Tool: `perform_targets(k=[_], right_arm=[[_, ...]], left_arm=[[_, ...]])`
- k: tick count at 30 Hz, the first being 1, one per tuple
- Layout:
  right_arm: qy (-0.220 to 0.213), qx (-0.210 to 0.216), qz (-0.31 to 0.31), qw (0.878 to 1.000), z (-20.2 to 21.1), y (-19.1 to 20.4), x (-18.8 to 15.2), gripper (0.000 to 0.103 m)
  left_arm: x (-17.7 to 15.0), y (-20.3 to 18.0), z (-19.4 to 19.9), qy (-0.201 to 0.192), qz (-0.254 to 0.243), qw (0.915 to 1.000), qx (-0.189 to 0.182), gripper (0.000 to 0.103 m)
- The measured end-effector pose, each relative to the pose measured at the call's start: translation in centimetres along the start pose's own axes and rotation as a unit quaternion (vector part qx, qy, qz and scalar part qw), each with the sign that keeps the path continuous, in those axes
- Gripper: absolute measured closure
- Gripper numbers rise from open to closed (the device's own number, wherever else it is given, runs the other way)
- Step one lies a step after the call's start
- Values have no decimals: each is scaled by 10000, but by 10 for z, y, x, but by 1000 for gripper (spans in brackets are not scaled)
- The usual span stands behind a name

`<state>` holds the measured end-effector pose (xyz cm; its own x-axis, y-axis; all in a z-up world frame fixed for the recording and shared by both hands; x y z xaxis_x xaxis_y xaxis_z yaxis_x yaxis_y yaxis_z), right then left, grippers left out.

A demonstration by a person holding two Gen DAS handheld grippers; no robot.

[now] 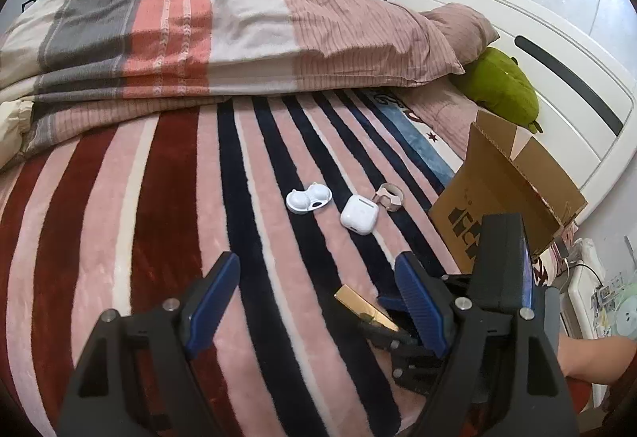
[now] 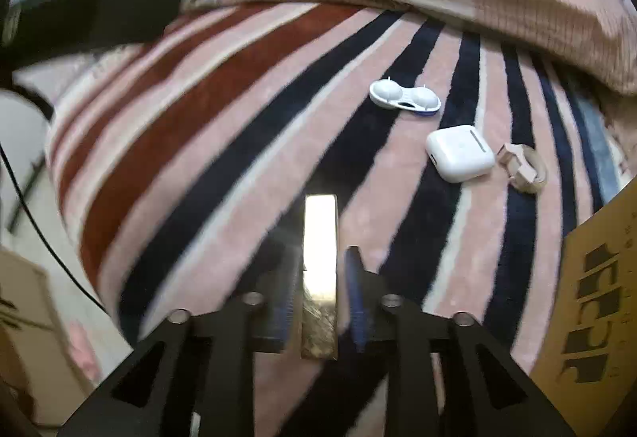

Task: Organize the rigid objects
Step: 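Carry the gold keychain into the cardboard box and open the right gripper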

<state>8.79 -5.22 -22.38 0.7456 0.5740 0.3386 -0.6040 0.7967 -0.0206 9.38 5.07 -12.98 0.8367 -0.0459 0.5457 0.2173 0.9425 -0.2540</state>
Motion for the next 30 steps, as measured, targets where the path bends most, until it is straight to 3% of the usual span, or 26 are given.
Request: perform_targets(k=[1,4,7,10,17,20,22,24,30], right_arm=[[53,-95,42,9999,-2,0,-3,70],[223,63,-129,9996,-7,-4,-14,71],[144,252,-116,9995,-4,-6,-18,89],[43,257,-146,9996,-1,-7,-11,90],[-1223,685,161,9900,73,8,15,90],[-1620,830,233,9830,109,9,22,90],[-1845,735,252,9797,132,2,25,90],[-2044,625,212,9767,154,-9,23,90],[-2172,388,-310,9749,193,-70,7,90]], left_arm=[[0,0,-1,12,-10,10000,6,25],[-4,-1,-3,63,-26,10000,4,25],[-8,1,-8,148,33,9998,-93,25],[-11,0,-13,234,92,9995,-196,25],[19,-32,2,-1,-121,9970,-767,26],[42,-52,15,-209,-269,9943,-1012,47],[59,-69,19,-262,-429,9932,-1053,69],[74,-93,20,-312,-616,9893,-1286,71],[110,-164,2,-201,-1221,9825,-1389,72]])
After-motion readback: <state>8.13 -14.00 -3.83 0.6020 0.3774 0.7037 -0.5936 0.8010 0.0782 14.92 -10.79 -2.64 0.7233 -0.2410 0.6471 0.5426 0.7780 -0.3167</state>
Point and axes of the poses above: each gripper's, at about its wrist camera, not at the fingertips, and z roughly against the way its jaws point, y to its left, x to its top, the point moved 6 cm from there along -z, roughly the way its jaws point, and after that the axes turned 9 degrees about y, right-handed, at the moved point
